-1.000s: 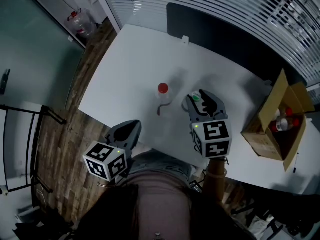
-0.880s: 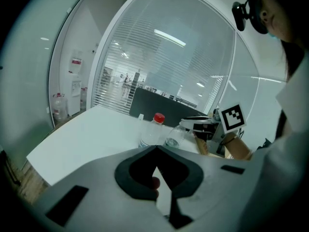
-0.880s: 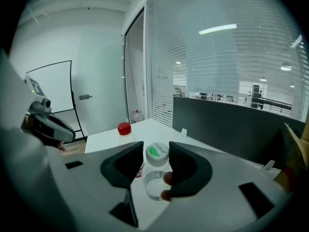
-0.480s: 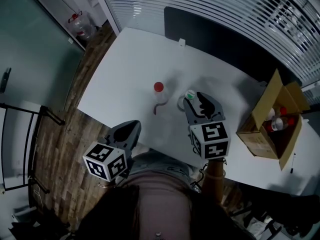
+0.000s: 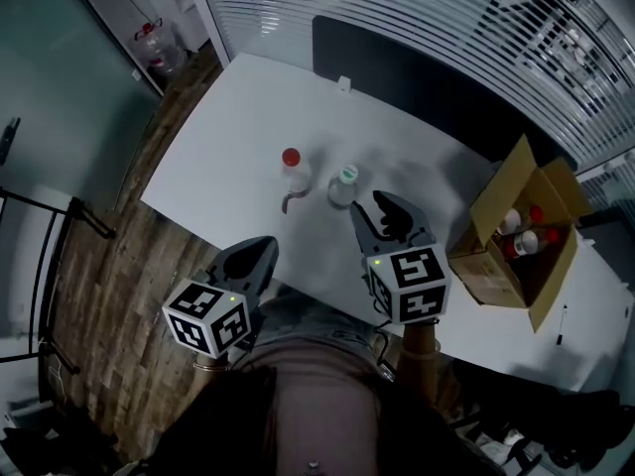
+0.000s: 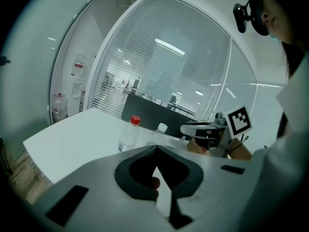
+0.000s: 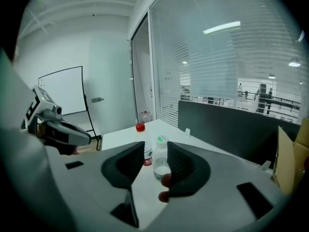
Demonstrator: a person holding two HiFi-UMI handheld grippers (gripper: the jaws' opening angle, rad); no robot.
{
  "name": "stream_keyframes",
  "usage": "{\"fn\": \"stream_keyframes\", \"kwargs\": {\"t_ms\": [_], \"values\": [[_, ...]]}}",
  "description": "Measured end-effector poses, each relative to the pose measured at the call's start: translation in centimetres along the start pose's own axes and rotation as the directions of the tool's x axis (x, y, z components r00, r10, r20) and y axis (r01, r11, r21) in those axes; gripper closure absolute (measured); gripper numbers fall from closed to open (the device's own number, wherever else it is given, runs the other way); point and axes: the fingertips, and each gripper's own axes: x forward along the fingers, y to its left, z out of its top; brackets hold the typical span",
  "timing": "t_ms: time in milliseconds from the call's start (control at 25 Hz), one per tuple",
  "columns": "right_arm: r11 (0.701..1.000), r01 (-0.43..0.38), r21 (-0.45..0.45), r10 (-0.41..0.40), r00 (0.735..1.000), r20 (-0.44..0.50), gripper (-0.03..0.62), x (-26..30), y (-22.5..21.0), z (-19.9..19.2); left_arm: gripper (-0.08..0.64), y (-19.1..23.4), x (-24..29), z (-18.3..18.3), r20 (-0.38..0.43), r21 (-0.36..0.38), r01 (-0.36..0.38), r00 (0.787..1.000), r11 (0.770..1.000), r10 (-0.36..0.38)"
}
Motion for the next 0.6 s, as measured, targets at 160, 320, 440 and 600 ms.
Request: {"fn": "stream_keyframes", "kwargs": {"t_ms": [160,320,440,600], "values": [[0.999,-0.025,-0.025,0.025,1.000,-0.007,0.435,-2.1,0.3,-0.4,0.554,-2.0,-0.4,-0.6,0.019,-0.011,-0.008,1.000,1.000,0.008],[0.999,-0.035,-0.041,0.034,0.999,-0.007,0.469,-3.9,-0.1,-0.8,0.554,-4.0,-0.6,-1.1,0.038,-0.015,-0.013,0.999,1.000,0.013],[0.998,-0.023,-0.055,0.023,1.000,-0.003,0.508,-5.2,-0.5,-1.3,0.554,-5.3,-0.8,-1.7,0.044,-0.019,-0.019,0.999,1.000,0.020],[0.995,-0.004,-0.099,0.004,1.000,-0.003,0.541,-7.0,-1.0,-1.7,0.554,-7.0,-1.2,-2.2,0.057,-0.023,-0.029,0.998,0.999,0.030]]}}
